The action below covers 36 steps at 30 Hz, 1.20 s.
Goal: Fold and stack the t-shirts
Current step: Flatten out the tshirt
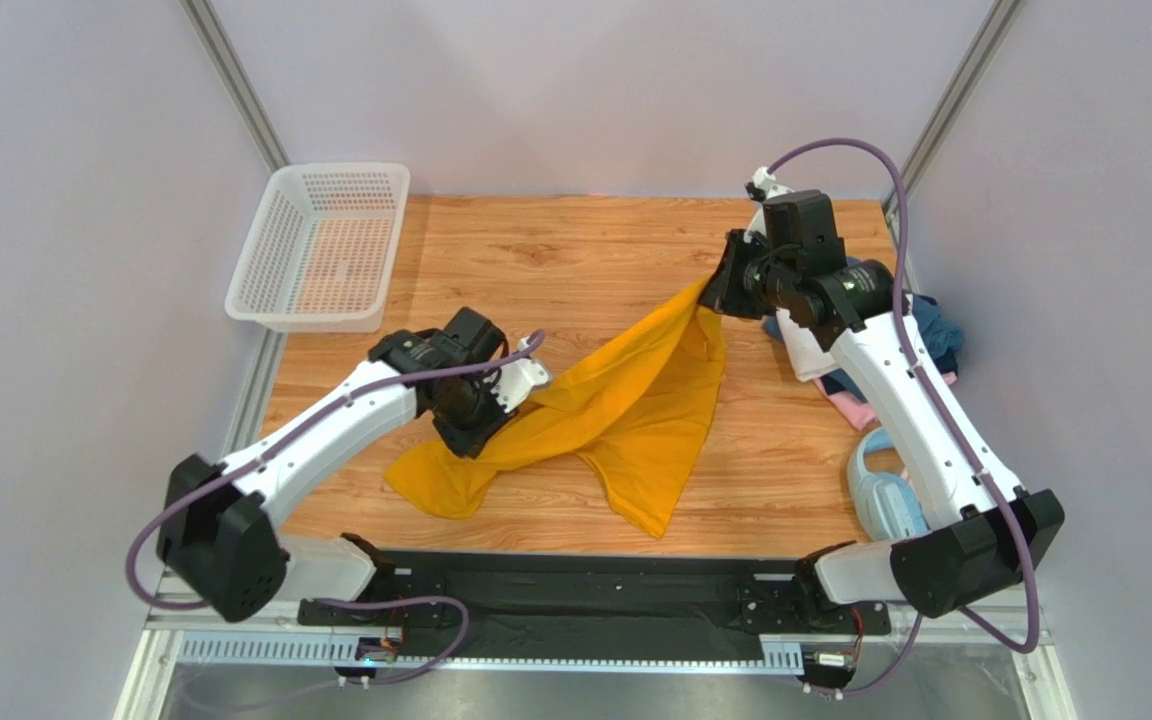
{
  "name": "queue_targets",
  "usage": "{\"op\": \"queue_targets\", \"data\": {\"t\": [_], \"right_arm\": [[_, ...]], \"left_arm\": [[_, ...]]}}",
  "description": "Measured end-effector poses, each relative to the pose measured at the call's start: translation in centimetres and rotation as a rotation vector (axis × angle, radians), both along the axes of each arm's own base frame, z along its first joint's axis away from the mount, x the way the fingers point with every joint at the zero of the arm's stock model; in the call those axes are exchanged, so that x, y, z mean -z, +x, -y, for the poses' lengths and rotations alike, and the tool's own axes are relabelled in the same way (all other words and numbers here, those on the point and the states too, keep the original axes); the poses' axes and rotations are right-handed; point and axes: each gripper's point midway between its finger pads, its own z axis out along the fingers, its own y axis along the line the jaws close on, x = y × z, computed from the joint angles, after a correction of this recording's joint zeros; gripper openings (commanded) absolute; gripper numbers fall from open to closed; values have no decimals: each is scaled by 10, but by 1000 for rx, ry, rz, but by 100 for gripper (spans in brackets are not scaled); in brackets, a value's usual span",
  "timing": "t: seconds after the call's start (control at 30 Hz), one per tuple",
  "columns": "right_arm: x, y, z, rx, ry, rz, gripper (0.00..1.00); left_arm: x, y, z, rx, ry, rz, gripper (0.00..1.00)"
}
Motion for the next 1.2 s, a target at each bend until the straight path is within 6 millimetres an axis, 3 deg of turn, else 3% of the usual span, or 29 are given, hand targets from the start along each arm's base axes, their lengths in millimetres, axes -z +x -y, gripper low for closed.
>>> {"op": "queue_targets", "data": {"t": [0.1, 0.17, 0.27, 0.3, 0.43, 0.5, 0.6, 0.63, 0.67, 0.7, 0.77, 0.83, 0.87, 0.97, 1.2], "right_arm": [[-8, 0, -3, -7, 22, 25, 0], [-11, -1, -3, -10, 31, 38, 0], [-9, -6, -3, -16, 36, 36, 0], [-6, -9, -3, -18, 38, 30, 0], [11, -22, -2, -22, 45, -16, 0], [23, -36, 0, -24, 53, -49, 0], [40, -66, 7, -20, 58, -110, 0], [43, -74, 9, -18, 57, -121, 0], [44, -85, 11, -17, 53, -134, 0], [43, -95, 14, -12, 51, -141, 0], [35, -112, 16, -16, 56, -132, 0], [27, -127, 20, -16, 68, -112, 0], [24, -133, 22, -12, 71, -107, 0], [24, -148, 32, 11, 63, -119, 0], [39, -162, 36, 19, 47, -182, 0]], "left_arm": [[16, -1, 6, 0, 20, -110, 62], [13, 1, 12, 1, 8, -142, 67], [-13, 16, 23, -10, -65, -118, 73], [-28, 25, 26, -25, -108, -97, 83], [-85, 87, 14, -166, -244, 81, 77], [-92, 116, -2, -248, -237, 171, 65], [-60, 129, -5, -300, -187, 116, 49], [-40, 130, -3, -306, -159, 65, 48], [-7, 128, -1, -309, -108, -19, 47], [5, 125, 1, -303, -90, -51, 47], [42, 109, 4, -283, -25, -156, 49], [66, 80, 6, -243, 40, -246, 51], [70, 67, 9, -215, 63, -273, 51], [69, 51, 22, -149, 80, -277, 53], [68, 59, 31, -153, 54, -238, 79]]}}
